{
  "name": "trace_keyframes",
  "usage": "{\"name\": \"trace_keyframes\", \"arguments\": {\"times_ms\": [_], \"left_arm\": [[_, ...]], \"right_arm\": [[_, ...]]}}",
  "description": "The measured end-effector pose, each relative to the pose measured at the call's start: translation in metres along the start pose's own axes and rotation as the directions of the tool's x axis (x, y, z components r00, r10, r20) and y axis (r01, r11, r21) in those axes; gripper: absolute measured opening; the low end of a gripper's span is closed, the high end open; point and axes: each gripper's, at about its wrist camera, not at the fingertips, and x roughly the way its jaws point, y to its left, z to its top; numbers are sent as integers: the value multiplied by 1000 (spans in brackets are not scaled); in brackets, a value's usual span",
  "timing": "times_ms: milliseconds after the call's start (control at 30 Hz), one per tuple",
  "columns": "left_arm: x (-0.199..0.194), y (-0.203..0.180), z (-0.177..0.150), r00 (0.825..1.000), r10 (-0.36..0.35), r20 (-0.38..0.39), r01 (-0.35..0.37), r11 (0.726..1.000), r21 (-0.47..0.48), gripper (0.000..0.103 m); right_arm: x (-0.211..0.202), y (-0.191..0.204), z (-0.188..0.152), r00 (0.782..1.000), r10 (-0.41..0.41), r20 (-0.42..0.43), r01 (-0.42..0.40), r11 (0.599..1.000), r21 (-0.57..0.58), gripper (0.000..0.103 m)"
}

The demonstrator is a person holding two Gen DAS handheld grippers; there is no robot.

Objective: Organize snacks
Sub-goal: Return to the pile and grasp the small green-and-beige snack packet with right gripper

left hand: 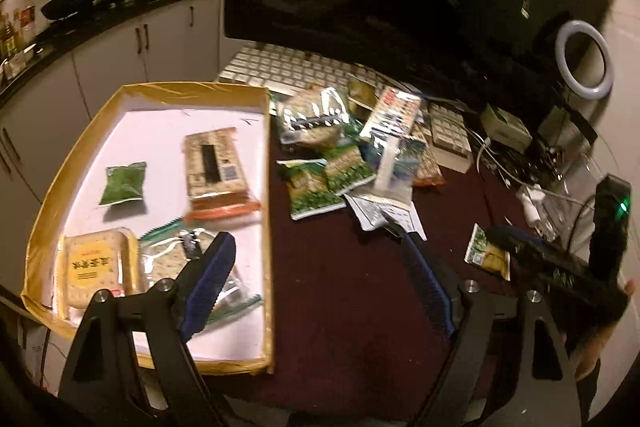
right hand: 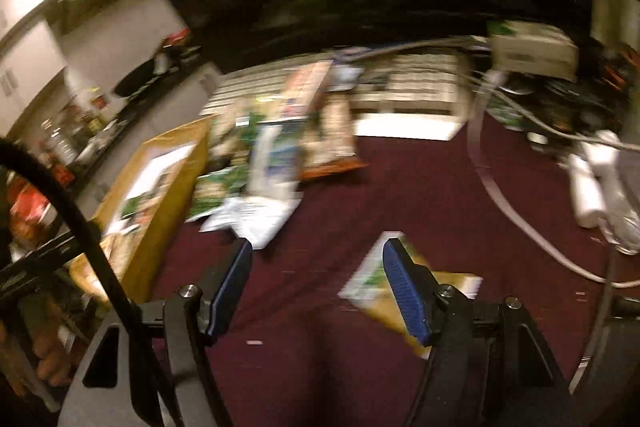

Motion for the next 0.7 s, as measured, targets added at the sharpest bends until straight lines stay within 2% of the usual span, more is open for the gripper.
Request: {"name": "trace_keyframes", "arguments": {"times_ms": [133,233,433,567,633,700], "left_arm": [[4,-7,-5,1000,-15,-17,15,1000,5,85],[7,-11,-7,999,-22,-31,23,1000,12,85],[15,-19,-8,998,-46,-45,47,999,26,85],[27,-31,-7,997,-47,-60,52,996,71,85],[33,-40,-6,998,-36,-60,43,992,118,85],[40,-49,-6,998,-16,-66,27,984,177,85]], "right_arm": [[10,-27,5,998,-63,-23,64,996,56,68],[22,-38,0,994,-56,-90,63,995,75,68],[11,-13,-25,995,2,-99,-3,1000,-8,69],[12,8,-34,996,-39,-85,32,997,-73,69],[16,13,-33,995,-50,-91,41,994,-97,65],[20,18,-33,991,-95,-91,82,987,-136,60]]}}
